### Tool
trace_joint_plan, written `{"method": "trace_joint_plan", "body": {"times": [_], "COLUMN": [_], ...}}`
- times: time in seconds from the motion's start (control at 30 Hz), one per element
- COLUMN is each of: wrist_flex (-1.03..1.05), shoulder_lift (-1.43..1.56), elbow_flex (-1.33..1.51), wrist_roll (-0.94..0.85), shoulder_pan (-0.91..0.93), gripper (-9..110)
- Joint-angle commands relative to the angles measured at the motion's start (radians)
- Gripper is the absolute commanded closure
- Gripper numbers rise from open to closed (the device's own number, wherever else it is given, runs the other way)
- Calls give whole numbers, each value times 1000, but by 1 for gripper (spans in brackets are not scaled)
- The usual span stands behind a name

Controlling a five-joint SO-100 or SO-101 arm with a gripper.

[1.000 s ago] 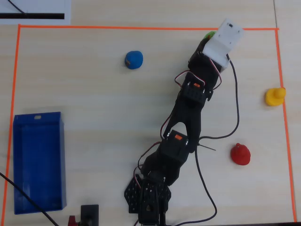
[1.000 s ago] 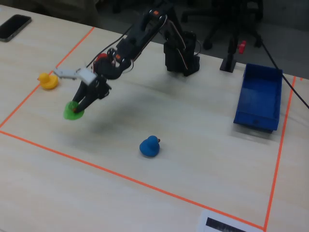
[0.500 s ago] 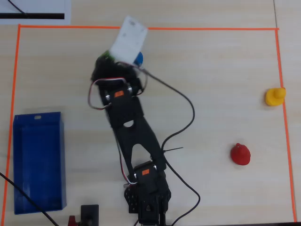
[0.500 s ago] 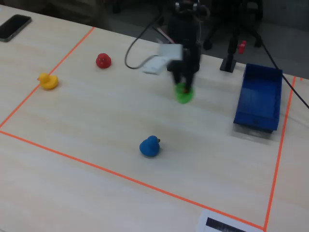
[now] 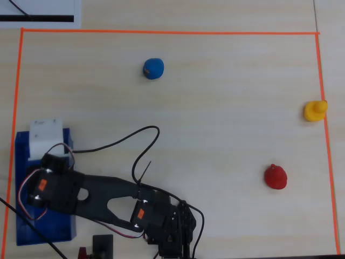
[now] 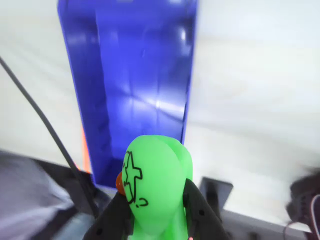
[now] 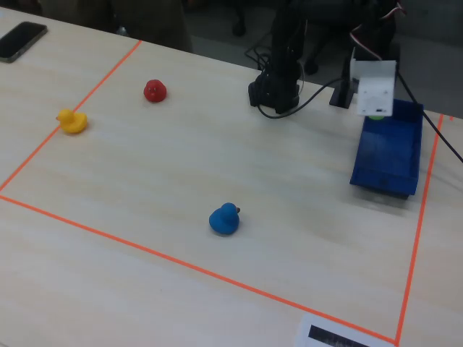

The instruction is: Grasp green duck and put it into box.

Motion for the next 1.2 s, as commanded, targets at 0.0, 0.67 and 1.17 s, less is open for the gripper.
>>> {"method": "trace_joint_plan", "body": {"times": [0.0, 0.67, 1.17], "wrist_flex": [3, 71, -541], "shoulder_lift": [-71, -216, 877], "elbow_flex": [-114, -288, 695], "wrist_roll": [-20, -123, -540], "shoulder_pan": [-81, 17, 733], "gripper": [101, 61, 101]}}
